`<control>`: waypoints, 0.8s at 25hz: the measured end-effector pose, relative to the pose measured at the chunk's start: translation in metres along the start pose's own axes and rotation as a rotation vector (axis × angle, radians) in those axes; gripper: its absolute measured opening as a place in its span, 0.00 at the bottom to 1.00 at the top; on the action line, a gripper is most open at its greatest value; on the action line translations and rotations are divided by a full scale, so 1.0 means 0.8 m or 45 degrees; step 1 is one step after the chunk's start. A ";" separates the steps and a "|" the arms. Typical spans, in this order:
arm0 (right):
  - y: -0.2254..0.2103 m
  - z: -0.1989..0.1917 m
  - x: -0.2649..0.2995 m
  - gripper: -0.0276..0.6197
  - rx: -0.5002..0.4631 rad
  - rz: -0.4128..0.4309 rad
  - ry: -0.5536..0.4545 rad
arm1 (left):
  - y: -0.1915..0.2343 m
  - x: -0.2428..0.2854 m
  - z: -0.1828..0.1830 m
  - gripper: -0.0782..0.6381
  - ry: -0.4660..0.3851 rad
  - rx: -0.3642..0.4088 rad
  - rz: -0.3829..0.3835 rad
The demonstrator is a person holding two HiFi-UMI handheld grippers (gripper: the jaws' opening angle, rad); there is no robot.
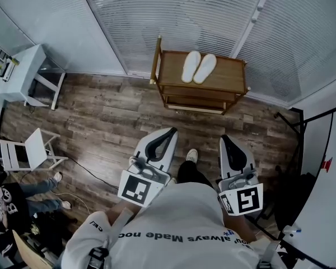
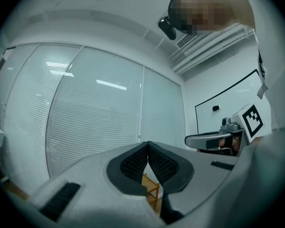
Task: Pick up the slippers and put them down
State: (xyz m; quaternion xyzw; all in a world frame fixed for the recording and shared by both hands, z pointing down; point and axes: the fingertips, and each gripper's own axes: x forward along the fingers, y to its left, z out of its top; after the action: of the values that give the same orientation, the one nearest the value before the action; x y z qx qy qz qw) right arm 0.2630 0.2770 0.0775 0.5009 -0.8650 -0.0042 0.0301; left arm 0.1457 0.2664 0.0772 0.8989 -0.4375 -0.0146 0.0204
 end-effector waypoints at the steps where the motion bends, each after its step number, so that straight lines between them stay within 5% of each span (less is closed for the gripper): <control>1: -0.009 0.000 0.005 0.06 0.004 0.001 0.001 | 0.002 0.010 0.000 0.13 0.005 0.001 -0.001; 20: -0.176 -0.009 0.085 0.06 0.039 0.054 0.007 | 0.014 0.188 -0.010 0.13 0.043 -0.001 0.066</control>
State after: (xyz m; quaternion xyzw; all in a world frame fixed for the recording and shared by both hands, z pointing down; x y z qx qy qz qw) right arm 0.3515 0.1486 0.0830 0.4828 -0.8753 0.0111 0.0248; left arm 0.2301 0.1413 0.0846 0.8873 -0.4603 0.0011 0.0285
